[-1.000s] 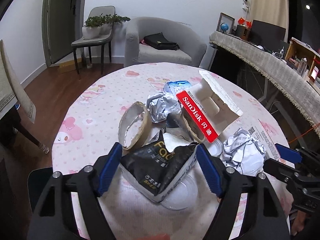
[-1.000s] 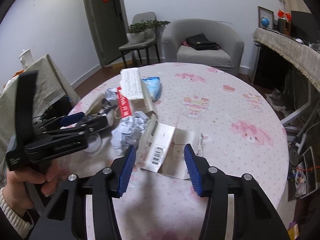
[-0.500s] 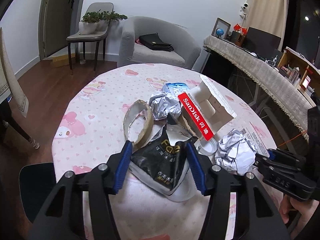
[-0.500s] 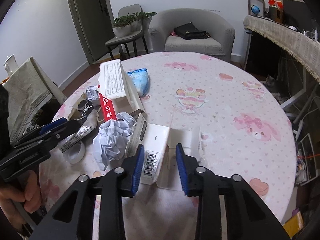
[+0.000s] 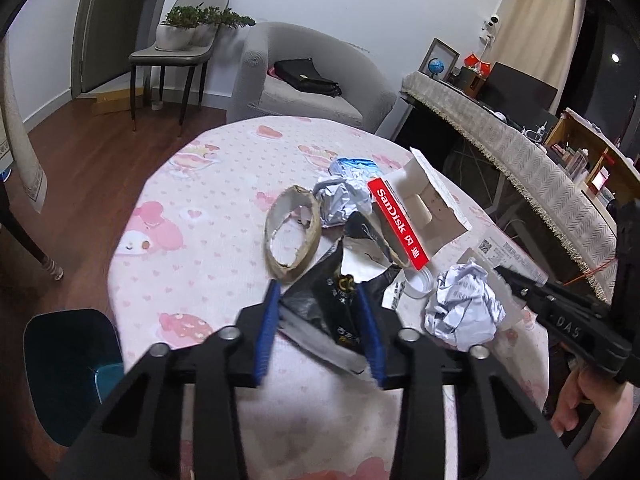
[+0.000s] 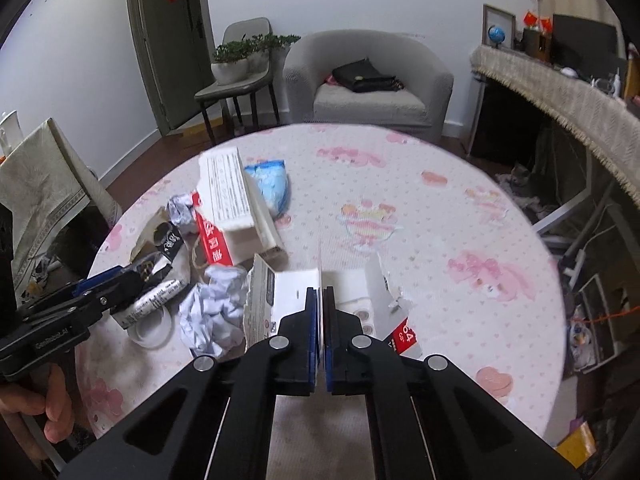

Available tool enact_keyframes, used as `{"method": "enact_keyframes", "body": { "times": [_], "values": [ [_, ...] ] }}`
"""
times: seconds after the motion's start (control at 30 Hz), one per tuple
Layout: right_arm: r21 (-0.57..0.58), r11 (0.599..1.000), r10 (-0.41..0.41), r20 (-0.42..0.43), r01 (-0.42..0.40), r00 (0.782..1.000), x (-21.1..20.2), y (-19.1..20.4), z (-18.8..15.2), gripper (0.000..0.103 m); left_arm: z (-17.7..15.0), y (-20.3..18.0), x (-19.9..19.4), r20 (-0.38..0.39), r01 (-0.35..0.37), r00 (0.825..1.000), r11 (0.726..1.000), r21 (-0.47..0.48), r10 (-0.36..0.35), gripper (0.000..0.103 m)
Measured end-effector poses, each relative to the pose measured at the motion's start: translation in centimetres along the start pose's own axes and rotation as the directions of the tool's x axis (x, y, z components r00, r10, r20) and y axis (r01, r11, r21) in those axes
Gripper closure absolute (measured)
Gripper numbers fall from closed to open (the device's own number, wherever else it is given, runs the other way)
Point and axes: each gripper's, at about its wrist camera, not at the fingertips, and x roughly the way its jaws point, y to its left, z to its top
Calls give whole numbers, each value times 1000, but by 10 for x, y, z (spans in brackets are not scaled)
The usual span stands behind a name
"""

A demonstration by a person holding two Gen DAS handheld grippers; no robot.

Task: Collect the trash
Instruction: 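Carry both items over the teal bin and open the left tool to drop the black packaging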

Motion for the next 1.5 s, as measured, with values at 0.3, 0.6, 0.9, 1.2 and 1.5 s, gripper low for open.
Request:
{"method": "enact_keyframes", "body": {
  "times": [0.3,0.6,0.9,1.2,1.5],
  "values": [
    [7,1000,0,64,-1,998,-21,7,11,100,0,0,-8,13,16,1000,1000,16,-17,85],
    [-32,999,3,90,0,996,-35,25,17,102,4,5,-27,53,15,998,1000,18,-16,92],
    [-39,999,-21,176,28,984,-60,35,27,102,14,8,-62,135,11,991,1000,18,-13,93],
    [-92,995,52,191,-35,980,-65,74,32,102,14,25,-88,159,-52,986,998,18,49,93],
    [-153,982,133,169,-107,977,-55,128,35,102,10,66,-109,168,-129,977,991,-21,131,94]
  ]
}}
